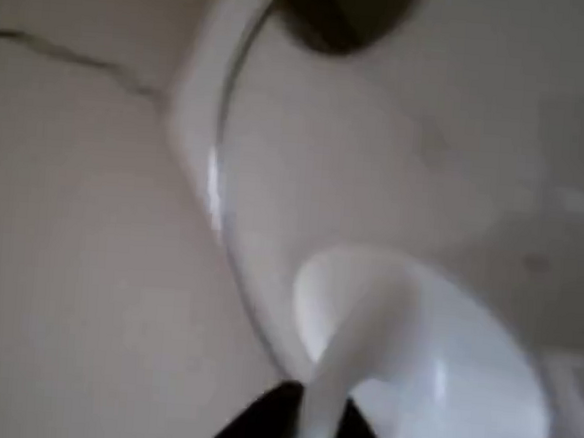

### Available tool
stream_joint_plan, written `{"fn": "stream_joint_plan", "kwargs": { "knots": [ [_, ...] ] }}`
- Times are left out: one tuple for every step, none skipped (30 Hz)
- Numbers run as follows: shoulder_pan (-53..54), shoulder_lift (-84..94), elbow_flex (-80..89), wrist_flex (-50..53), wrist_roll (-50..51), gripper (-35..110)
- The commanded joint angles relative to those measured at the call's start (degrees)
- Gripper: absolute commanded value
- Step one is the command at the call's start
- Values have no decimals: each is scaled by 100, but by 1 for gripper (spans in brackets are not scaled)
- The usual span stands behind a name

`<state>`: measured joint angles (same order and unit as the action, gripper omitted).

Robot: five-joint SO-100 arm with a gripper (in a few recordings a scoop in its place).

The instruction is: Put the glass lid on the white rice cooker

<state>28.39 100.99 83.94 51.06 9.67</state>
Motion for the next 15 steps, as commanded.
{"fn": "stream_joint_plan", "kwargs": {
  "knots": [
    [-272, 1872, -923, -334, 18, 0],
    [-352, 2074, -923, -325, 9, 0],
    [-439, 2268, -923, -316, -18, 0],
    [-545, 2452, -923, -316, -62, 0],
    [-659, 2619, -923, -316, -123, 0],
    [-800, 2777, -923, -316, -220, 0],
    [-905, 2944, -914, -316, -255, 0],
    [-1011, 3085, -905, -316, -255, 0],
    [-1099, 3226, -905, -316, -255, 0],
    [-1195, 3349, -923, -316, -255, 0],
    [-1274, 3480, -923, -325, -264, 0],
    [-1354, 3604, -923, -352, -281, 0],
    [-1433, 3709, -923, -378, -308, 0],
    [-1494, 3814, -923, -404, -316, 0],
    [-1556, 3902, -923, -439, -316, 0]
  ]
}}
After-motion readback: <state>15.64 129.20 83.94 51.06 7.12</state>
